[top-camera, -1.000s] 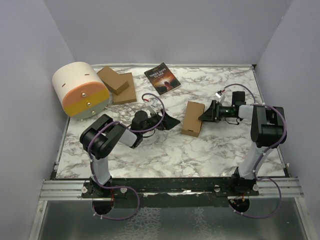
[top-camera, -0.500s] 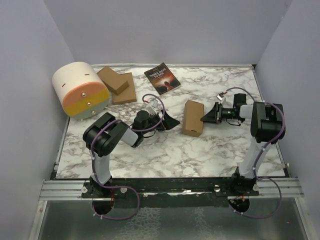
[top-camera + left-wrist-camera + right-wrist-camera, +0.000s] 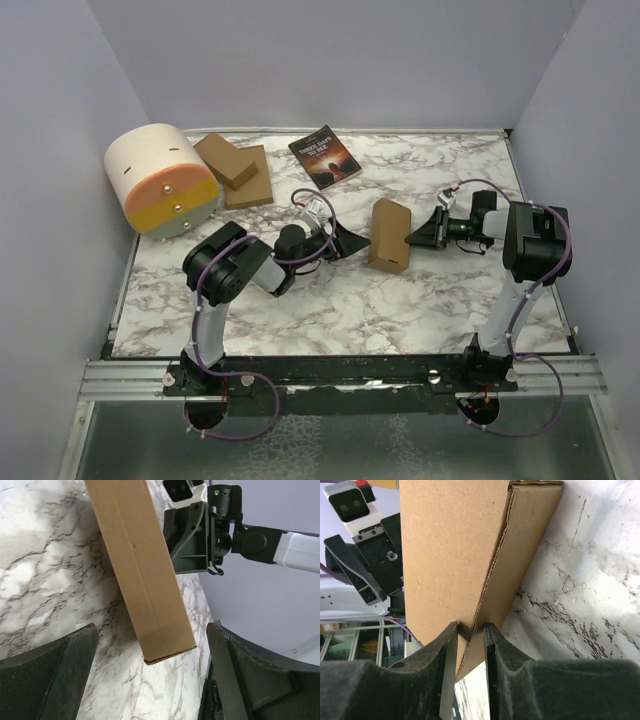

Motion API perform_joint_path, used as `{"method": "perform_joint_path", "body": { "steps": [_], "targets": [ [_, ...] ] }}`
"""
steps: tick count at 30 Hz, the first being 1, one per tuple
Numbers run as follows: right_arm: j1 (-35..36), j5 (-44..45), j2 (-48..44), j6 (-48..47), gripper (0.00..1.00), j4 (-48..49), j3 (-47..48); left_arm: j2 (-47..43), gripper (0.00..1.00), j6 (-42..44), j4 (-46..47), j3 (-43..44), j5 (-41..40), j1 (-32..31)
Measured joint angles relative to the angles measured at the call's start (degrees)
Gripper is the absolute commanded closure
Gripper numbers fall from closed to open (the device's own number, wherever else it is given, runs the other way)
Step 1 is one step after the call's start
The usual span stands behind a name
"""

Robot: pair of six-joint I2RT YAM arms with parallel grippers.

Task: Fold the paper box

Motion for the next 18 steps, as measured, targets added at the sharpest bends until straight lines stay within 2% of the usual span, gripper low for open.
{"method": "perform_joint_path", "body": {
  "steps": [3, 7, 9, 12, 18],
  "targets": [
    [-0.5, -0.2, 0.2, -0.2, 0.75, -0.5, 0.0, 0.1, 0.17, -0.2, 0.0, 1.2, 0.0, -0.6],
    [-1.3, -0.6, 1.0, -1.2, 0.75, -2.3, 0.7, 0.1, 0.37, -0.1, -0.4, 1.8, -0.2, -0.8],
    [-1.6, 0.0, 1.5, -2.0, 0.75, -2.7, 0.9, 0.1, 0.51, 0.3, -1.2, 2.1, -0.3, -0.8],
    [-2.2, 1.0, 2.7, -3.1, 0.76, -3.7, 1.0, 0.2, 0.68, 0.9, -2.7, 3.0, -0.5, -0.8],
    [-2.6, 2.1, 3.0, -4.5, 0.75, -5.1, 1.0, 0.8, 0.71, 3.3, -7.5, 6.4, -1.7, -1.2]
  ]
}}
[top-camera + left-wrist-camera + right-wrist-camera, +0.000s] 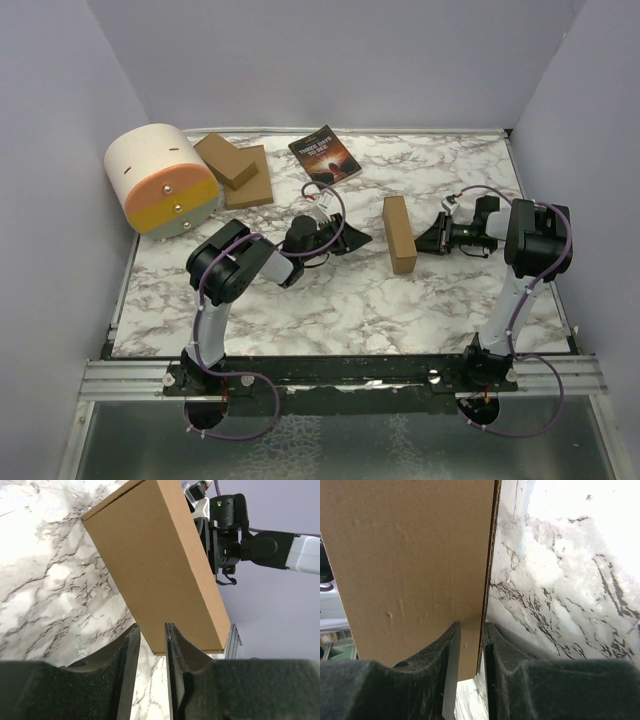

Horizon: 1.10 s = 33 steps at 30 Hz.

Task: Fold the paper box

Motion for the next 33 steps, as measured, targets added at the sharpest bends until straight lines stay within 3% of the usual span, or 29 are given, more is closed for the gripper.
{"method": "perform_joint_path", "body": {
  "steps": [11, 16, 19, 33],
  "targets": [
    [-1.4, 6.1, -5.5, -6.4, 0.74, -4.5, 2.0, 0.5, 0.71, 6.9, -9.7, 8.5, -2.6, -5.1],
    [-1.5, 10.3, -10.9, -9.0, 0.83, -4.6, 2.0, 0.5, 0.72, 9.1, -13.2, 10.4, -3.6, -5.4],
    [-1.3, 11.8, -11.6, -9.9, 0.88, -4.4, 2.0, 0.6, 0.78, 9.9, -14.9, 11.5, -4.2, -5.4],
    [4.0, 15.0, -9.7, -11.3, 0.93, -4.7, 2.0, 4.5, 0.82, 12.7, -21.0, 20.4, -4.2, -7.5]
  ]
}}
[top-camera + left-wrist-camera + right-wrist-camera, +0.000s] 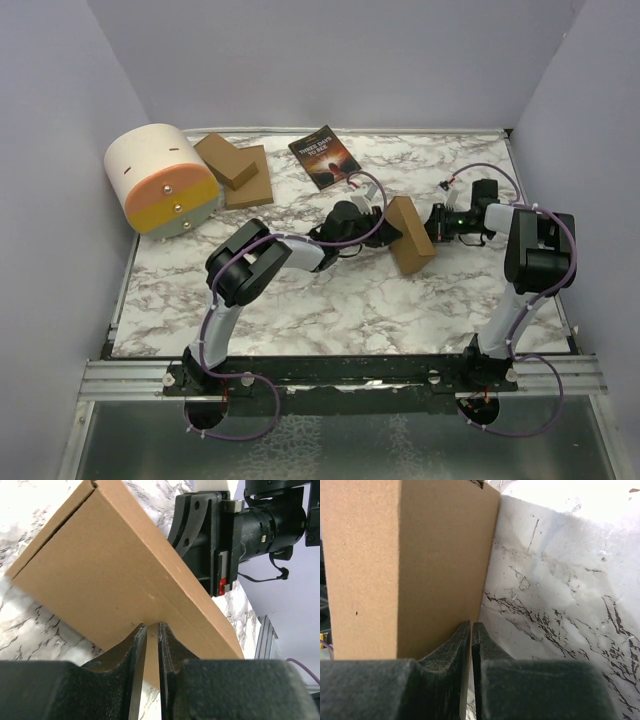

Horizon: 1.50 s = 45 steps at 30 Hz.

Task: Fold the paper box

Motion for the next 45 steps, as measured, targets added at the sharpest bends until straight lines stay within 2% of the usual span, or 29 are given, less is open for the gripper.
{"method": "perform_joint_path", "body": {
  "steps": [13, 22, 29, 37, 41, 45],
  "targets": [
    [-0.7, 7.2, -0.6, -0.7, 0.89, -0.6, 0.5, 2.2, 0.82, 2.9, -5.8, 9.0, 0.2, -1.6],
    [-7.1, 12.8, -7.7, -2.3, 0.88, 0.0, 0.5, 6.1, 0.81, 5.7, -10.8, 17.4, 1.4, -1.6],
    [-8.4, 14.9, -13.6, -5.1, 0.88, 1.8, -1.0, 6.1, 0.76, 10.6, -14.6, 18.1, 1.7, -1.6],
    [-8.5, 10.3, -15.0, -8.6, 0.87, 1.7, -1.1, -5.7, 0.65, 19.1, -15.9, 7.4, 0.1, -1.6],
    [-8.5, 6.6, -15.1, -9.8, 0.87, 1.4, -1.1, -13.6, 0.46, 22.1, -12.2, -0.7, -1.6, -1.3],
    [-8.5, 3.0, -16.0, -11.6, 0.86, 0.0, -1.1, -19.3, 0.39, 21.9, -6.2, -9.8, -2.5, 0.1]
  ]
}}
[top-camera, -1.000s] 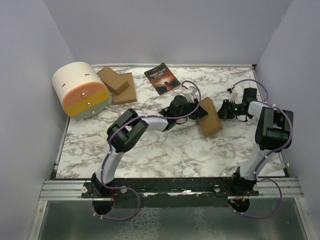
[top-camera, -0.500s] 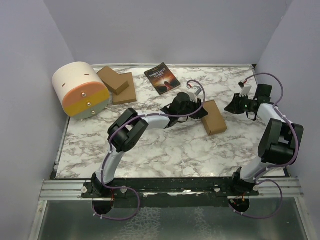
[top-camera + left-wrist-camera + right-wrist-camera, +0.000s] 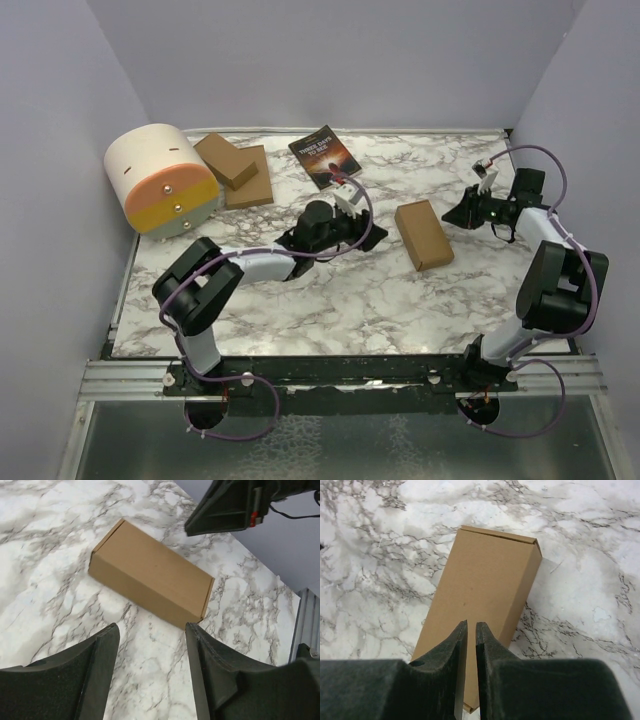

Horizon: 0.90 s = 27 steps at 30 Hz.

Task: Fold the paper box

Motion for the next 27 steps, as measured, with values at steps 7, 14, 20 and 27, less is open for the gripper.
{"method": "perform_joint_path", "body": {
  "steps": [7, 14, 20, 27],
  "targets": [
    [0.0, -2.6, -2.7, -2.4, 0.86, -1.5, -0.1, -3.1, 0.34, -8.8, 12.1, -18.2, 0.9, 8.2],
    [0.0, -2.9, -10.1, -3.1, 0.84, -0.8, -1.9, -14.3, 0.27, -7.1, 7.6, -23.0, -1.5, 10.1],
    [0.0, -3.3, -20.0, -4.2, 0.61, 1.7, -3.4, -28.2, 0.01, -4.6, 6.9, -26.4, -4.4, 10.3],
    [0.0, -3.5, -28.7, -6.4, 0.03, 5.9, -3.4, -40.5, 0.01, -4.0, 0.2, -28.0, -6.3, 12.4]
  ]
}}
